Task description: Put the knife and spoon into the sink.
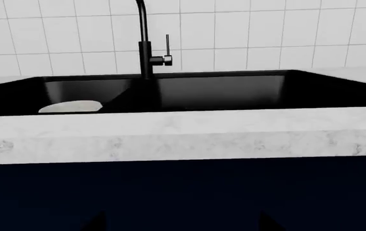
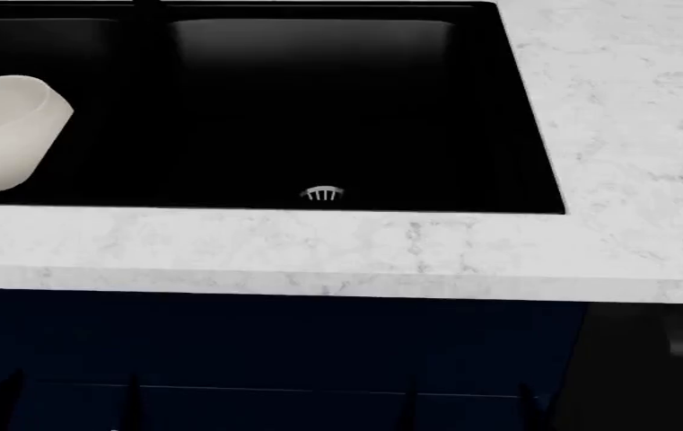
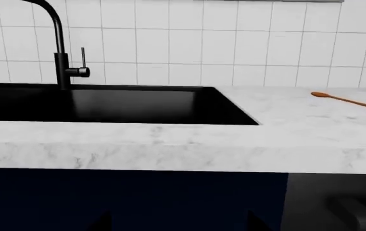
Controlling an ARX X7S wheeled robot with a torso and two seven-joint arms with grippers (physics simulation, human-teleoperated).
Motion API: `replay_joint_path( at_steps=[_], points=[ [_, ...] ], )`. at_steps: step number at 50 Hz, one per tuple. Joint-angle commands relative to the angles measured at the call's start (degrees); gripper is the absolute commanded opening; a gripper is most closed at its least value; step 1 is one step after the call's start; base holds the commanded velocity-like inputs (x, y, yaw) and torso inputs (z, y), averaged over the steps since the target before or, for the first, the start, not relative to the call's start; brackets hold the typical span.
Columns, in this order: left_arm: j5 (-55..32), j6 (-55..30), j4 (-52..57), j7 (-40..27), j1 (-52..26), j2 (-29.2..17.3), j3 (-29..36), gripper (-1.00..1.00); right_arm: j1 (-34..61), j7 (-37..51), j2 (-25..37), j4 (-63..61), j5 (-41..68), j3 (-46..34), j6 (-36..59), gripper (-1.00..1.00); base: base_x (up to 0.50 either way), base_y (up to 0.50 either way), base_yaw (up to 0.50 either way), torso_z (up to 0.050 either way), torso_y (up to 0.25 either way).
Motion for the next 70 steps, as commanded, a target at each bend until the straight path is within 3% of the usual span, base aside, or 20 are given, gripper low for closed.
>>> replay_joint_path(
  at_steps=[1, 8, 13, 16, 20, 25, 31, 42, 55, 60, 70],
  points=[
    [-2.02, -15.87, 9.90, -1.85, -5.00, -1.37, -0.81, 1.00, 2.69, 1.67, 2.37, -10.71, 0.60, 0.72, 9.84, 1.00, 0.00, 0.00, 0.00, 0.000, 0.000],
    [-4.17, -29.13, 15.11, -1.88, -11.96, -3.32, -1.59, 1.00, 10.30, 0.60, 5.38, -18.30, 6.51, 3.43, 26.87, 1.00, 0.00, 0.00, 0.00, 0.000, 0.000],
    [-9.46, -39.77, 14.29, 0.07, -22.46, -3.06, -4.56, 1.00, 18.58, -0.98, 7.28, -20.31, 11.69, 5.85, 39.99, 1.00, 0.00, 0.00, 0.00, 0.000, 0.000],
    [-7.56, -39.40, 11.62, -0.77, -27.03, -3.60, -3.18, 1.00, 23.80, -0.28, 7.61, -20.34, 13.19, 6.86, 45.48, 1.00, 0.00, 0.00, 0.00, 0.000, 0.000],
    [-9.63, -45.22, 8.56, -0.02, -34.79, -3.49, -4.16, 1.00, 34.52, 0.58, 7.15, -19.57, 17.77, 10.74, 58.38, 1.00, 0.00, 0.00, 0.00, 0.000, 0.000],
    [-11.13, -50.48, 5.36, 0.81, -43.28, -3.89, -4.99, 1.00, 43.29, -1.27, 8.81, -16.00, 21.24, 13.20, 66.26, 1.00, 0.00, 0.00, 0.00, 0.000, 0.000],
    [-10.33, -52.88, -0.16, 0.75, -51.17, -5.30, -4.43, 1.00, 54.18, 1.95, 11.35, -11.07, 19.42, 10.79, 75.15, 1.00, 0.00, 0.00, 0.00, 0.000, 0.000],
    [-8.98, -52.36, -9.25, 1.07, -59.34, -7.61, -4.78, 1.00, 62.89, -0.10, 16.24, -7.39, 19.20, 9.95, 75.03, 1.00, 0.00, 0.00, 0.00, 0.000, 0.000],
    [-8.80, -51.72, -10.04, 0.91, -60.08, -9.61, -6.24, 1.00, 64.84, -1.06, 18.10, -11.32, 22.06, 15.06, 79.92, 1.00, 0.00, 0.00, 0.00, 0.000, 0.000],
    [-8.90, -51.42, -9.96, 0.67, -59.59, -9.68, -6.78, 1.00, 65.86, 1.31, 15.47, -14.98, 23.92, 17.49, 85.30, 1.00, 0.19, -0.27, 0.00, 0.000, 0.000],
    [-9.03, -51.12, -9.85, 0.66, -59.54, -9.69, -6.46, 1.00, 66.18, 7.22, 17.20, -14.76, 32.88, 18.49, 85.32, 1.00, 0.17, -0.49, 0.00, 0.000, 0.000]
  ],
)
